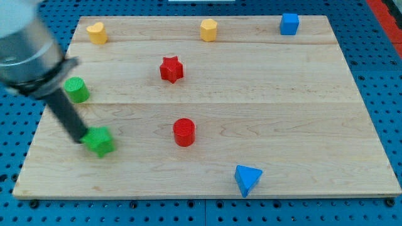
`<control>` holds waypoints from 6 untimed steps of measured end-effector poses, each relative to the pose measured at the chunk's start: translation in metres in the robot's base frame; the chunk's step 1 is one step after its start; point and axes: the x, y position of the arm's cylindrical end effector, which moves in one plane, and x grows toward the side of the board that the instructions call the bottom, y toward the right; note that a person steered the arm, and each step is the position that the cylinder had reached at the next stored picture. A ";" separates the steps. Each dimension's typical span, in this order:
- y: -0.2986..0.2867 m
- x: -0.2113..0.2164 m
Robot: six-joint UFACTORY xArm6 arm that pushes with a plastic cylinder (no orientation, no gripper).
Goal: Move the green star towards the center right
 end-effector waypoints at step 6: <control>0.051 -0.048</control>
